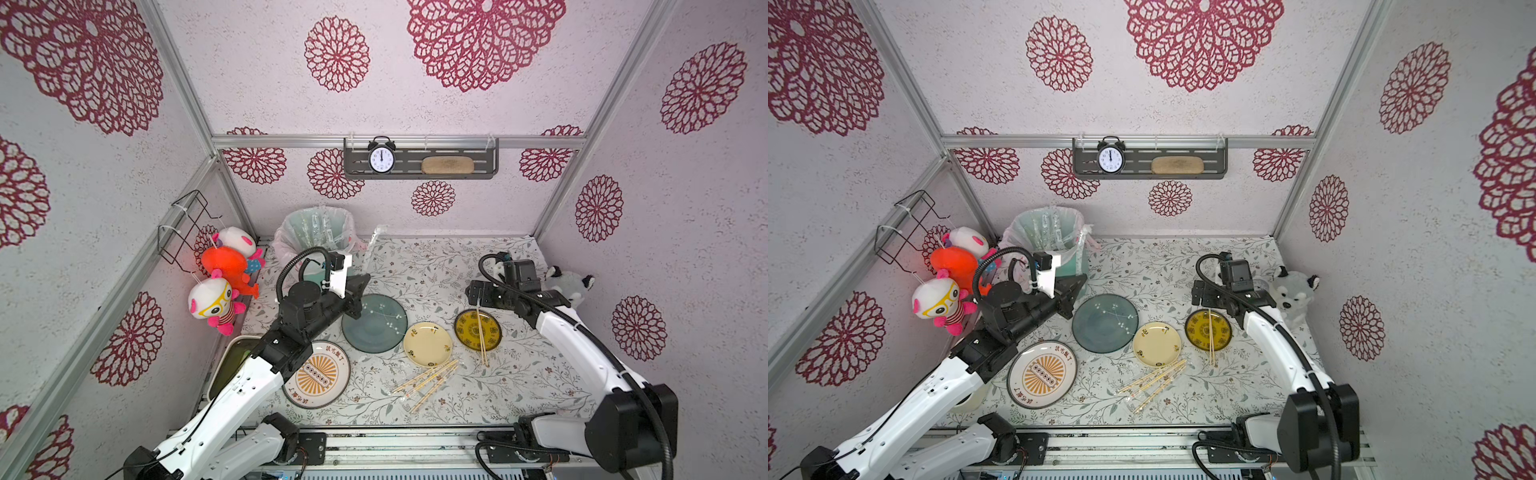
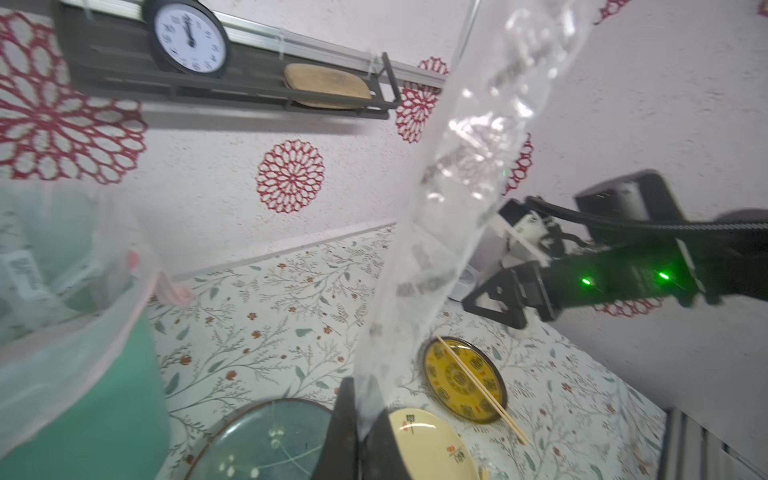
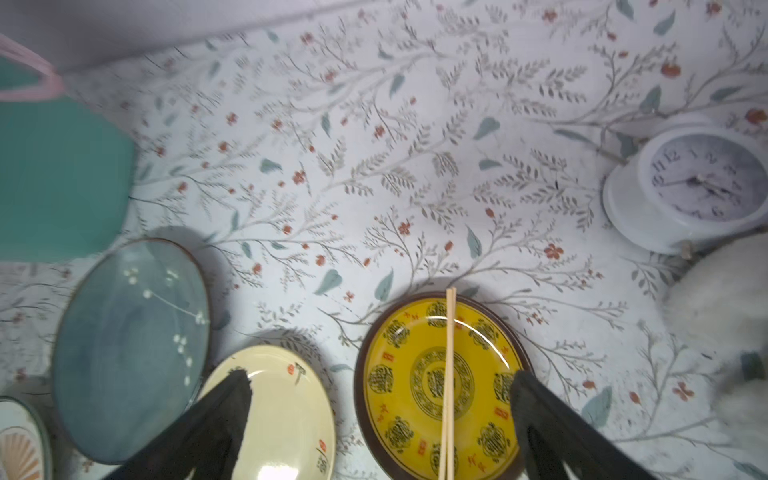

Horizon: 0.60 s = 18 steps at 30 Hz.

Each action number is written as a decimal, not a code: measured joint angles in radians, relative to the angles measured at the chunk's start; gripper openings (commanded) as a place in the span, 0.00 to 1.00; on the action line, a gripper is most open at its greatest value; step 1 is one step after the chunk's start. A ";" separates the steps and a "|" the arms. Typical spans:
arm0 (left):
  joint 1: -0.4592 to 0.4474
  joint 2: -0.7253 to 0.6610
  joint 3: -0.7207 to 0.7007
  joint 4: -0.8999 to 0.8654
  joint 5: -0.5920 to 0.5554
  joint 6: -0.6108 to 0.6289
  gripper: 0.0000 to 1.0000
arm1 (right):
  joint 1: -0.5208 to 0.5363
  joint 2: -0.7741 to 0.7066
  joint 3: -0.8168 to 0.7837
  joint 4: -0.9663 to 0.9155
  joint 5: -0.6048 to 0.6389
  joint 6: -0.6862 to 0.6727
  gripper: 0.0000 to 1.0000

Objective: Remove the packaging of disposable chopsticks
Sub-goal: Place the packet bag in the trash bin.

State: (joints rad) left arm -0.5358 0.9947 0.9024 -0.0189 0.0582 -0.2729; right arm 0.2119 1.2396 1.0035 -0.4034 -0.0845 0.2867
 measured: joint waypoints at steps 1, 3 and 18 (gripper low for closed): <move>0.012 0.017 0.043 -0.032 -0.034 0.000 0.00 | 0.000 -0.037 -0.030 0.043 -0.019 0.006 0.99; 0.039 0.061 0.127 -0.089 -0.093 0.000 0.00 | 0.000 -0.105 -0.091 0.119 -0.055 0.023 0.99; 0.397 0.645 0.824 -0.735 -0.254 -0.013 0.00 | 0.000 -0.182 -0.294 0.377 -0.243 0.092 0.99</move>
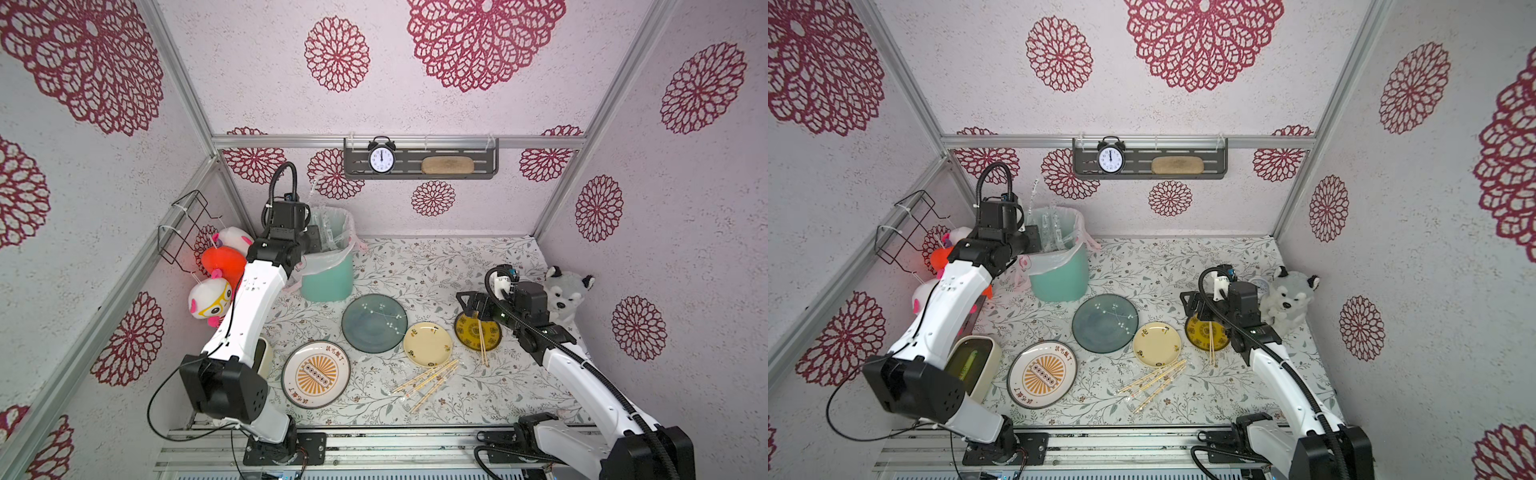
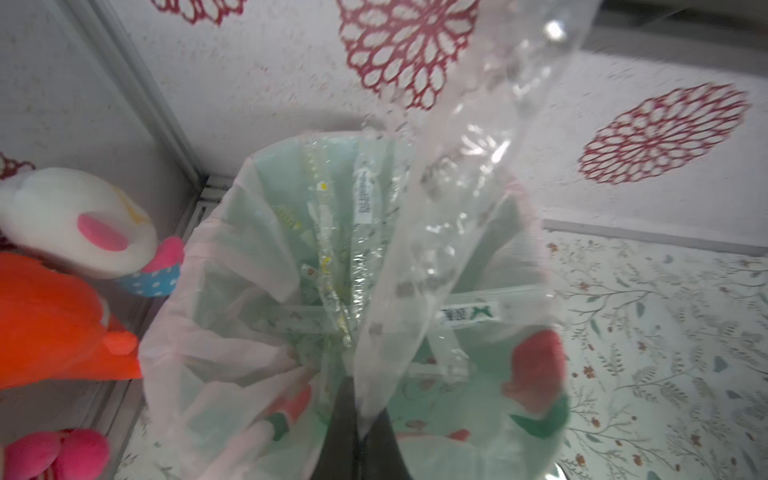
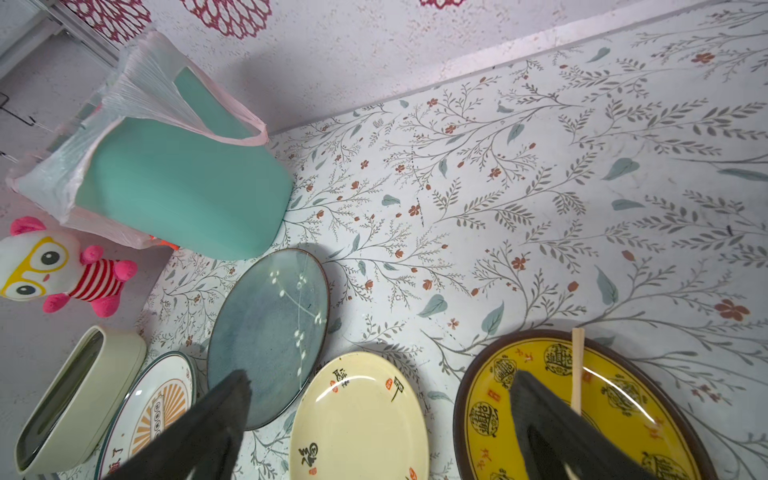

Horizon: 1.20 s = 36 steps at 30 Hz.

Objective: Remove the packaging of disposable chopsticks
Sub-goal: Place the packet bag in the trash bin.

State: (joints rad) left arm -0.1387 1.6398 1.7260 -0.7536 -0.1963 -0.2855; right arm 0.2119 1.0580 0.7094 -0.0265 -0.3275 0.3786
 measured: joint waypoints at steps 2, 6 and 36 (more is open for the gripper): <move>0.009 0.067 0.087 -0.090 -0.009 0.002 0.00 | 0.000 0.001 0.000 0.006 0.000 0.000 0.99; 0.009 0.196 0.256 -0.221 -0.012 0.014 0.08 | 0.000 0.002 -0.006 0.011 0.001 0.000 0.99; -0.286 -0.312 -0.246 0.094 -0.126 0.043 0.98 | 0.009 -0.099 -0.086 0.018 -0.017 0.034 0.99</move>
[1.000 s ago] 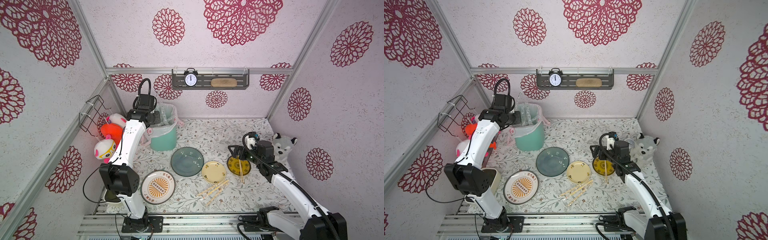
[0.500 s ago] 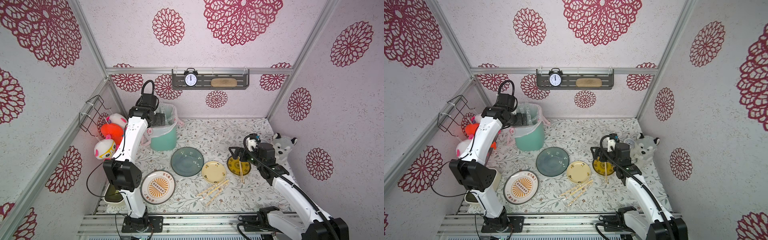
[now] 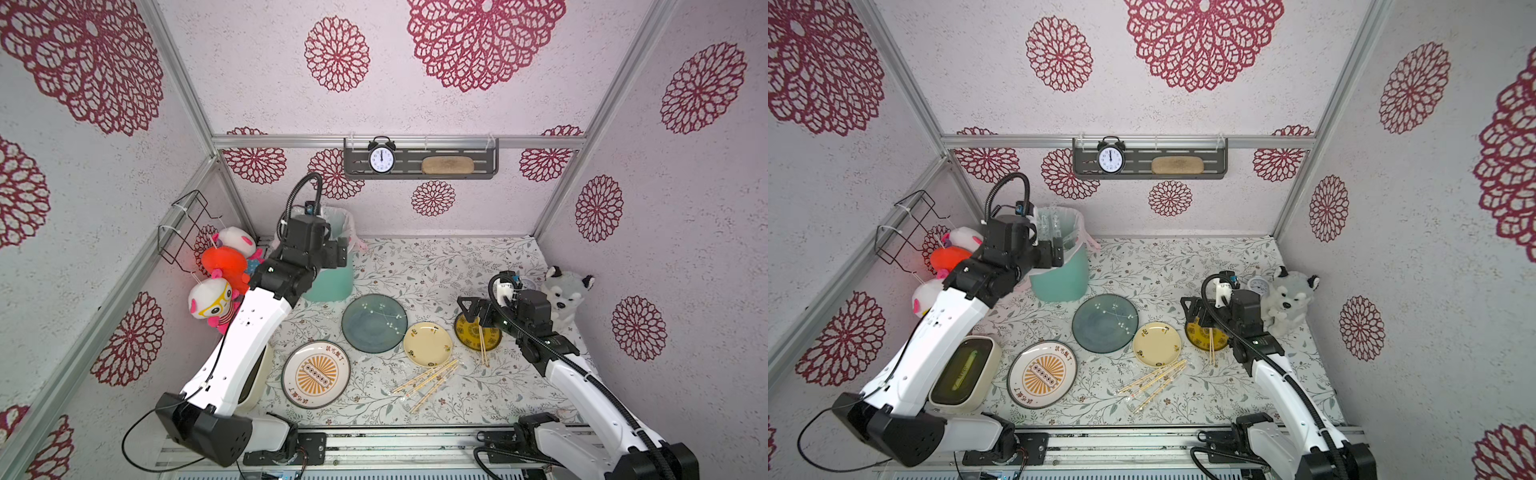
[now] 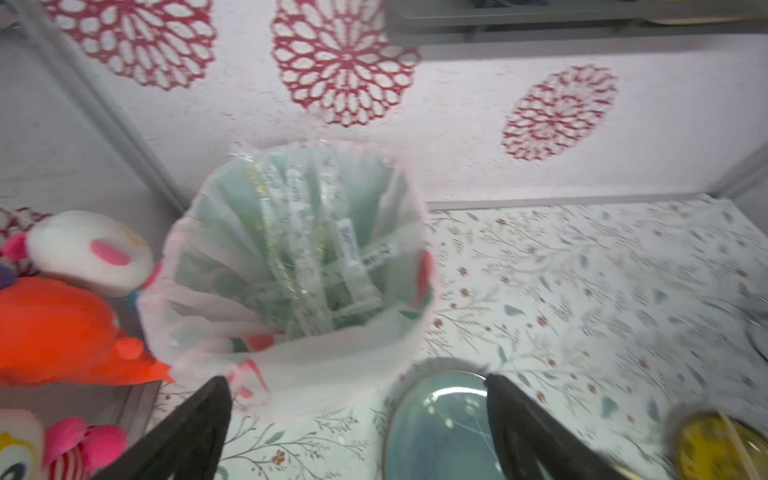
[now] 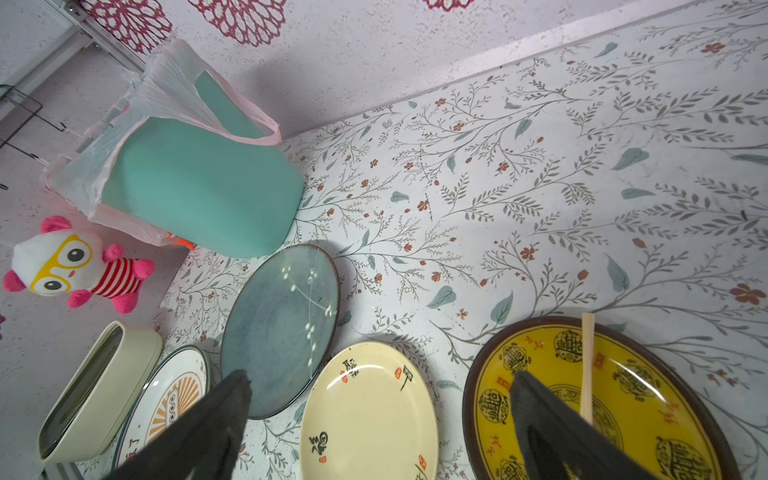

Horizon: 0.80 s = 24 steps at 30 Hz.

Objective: Remove the packaging of disposable chopsticks
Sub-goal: Place the packet bag in the trash bin, then pick up the disposable chopsticks from the center of the board.

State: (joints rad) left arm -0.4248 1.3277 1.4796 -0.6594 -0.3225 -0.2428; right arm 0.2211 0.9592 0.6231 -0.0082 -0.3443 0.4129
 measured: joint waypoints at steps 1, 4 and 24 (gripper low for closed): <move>-0.034 -0.037 -0.045 0.029 0.020 -0.001 0.98 | 0.011 -0.014 -0.005 -0.009 0.005 0.001 0.99; -0.095 -0.155 -0.206 0.140 0.101 -0.018 0.98 | 0.114 -0.049 -0.005 -0.056 0.061 0.007 0.99; -0.477 -0.186 -0.790 0.477 0.278 -0.106 0.78 | 0.772 -0.060 -0.047 -0.514 0.502 0.300 0.77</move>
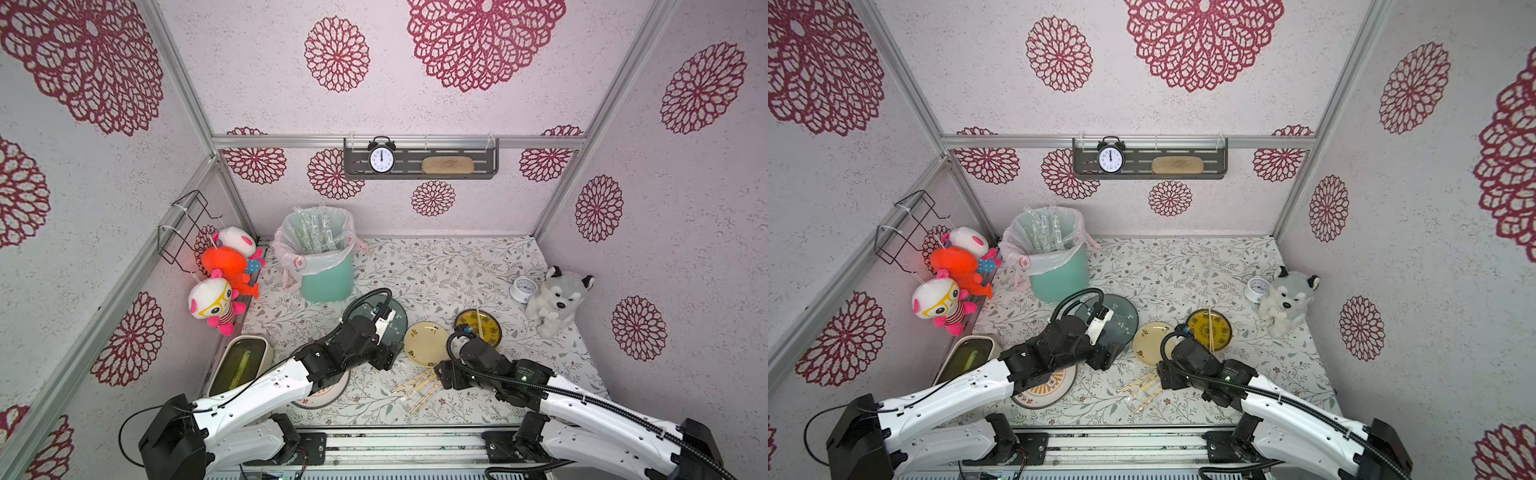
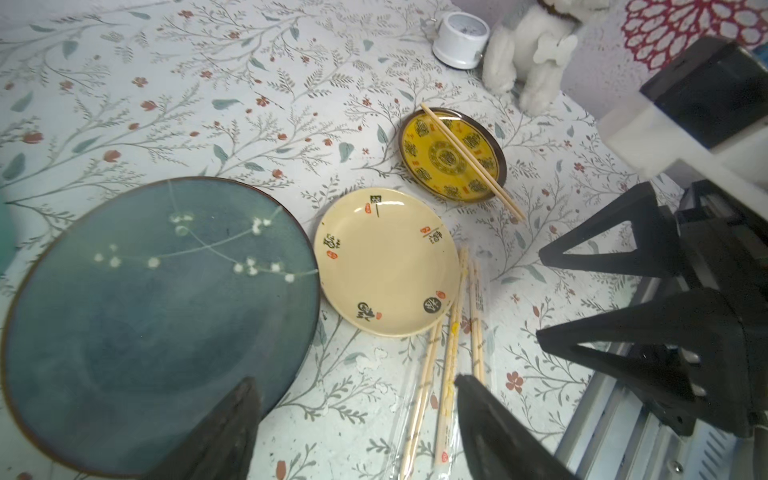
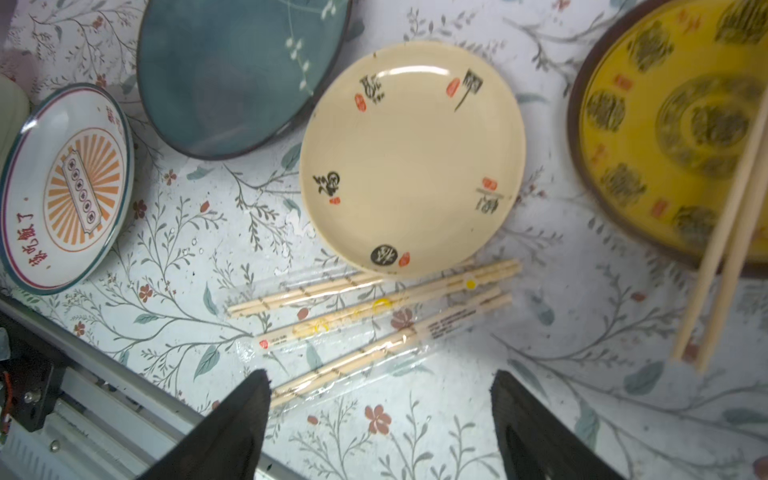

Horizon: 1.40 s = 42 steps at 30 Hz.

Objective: Remove the packaging of disposable chopsticks
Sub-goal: Pick up the disposable chopsticks from the center of the board.

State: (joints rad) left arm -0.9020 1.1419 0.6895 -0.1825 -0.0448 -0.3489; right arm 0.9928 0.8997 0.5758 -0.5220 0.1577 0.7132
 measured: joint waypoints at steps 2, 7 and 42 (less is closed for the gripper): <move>-0.019 0.012 -0.014 0.020 -0.009 -0.007 0.78 | 0.051 0.031 0.000 -0.022 0.031 0.058 0.76; -0.041 0.018 -0.037 0.070 -0.019 -0.021 0.77 | 0.139 0.176 -0.005 -0.017 0.086 0.166 0.76; -0.069 -0.051 -0.171 0.202 -0.050 -0.029 0.79 | 0.051 0.220 -0.076 -0.065 0.132 0.315 0.49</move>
State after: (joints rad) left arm -0.9707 1.0908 0.5186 0.0196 -0.0952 -0.3782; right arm 1.0443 1.1194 0.4995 -0.5869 0.2901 1.0283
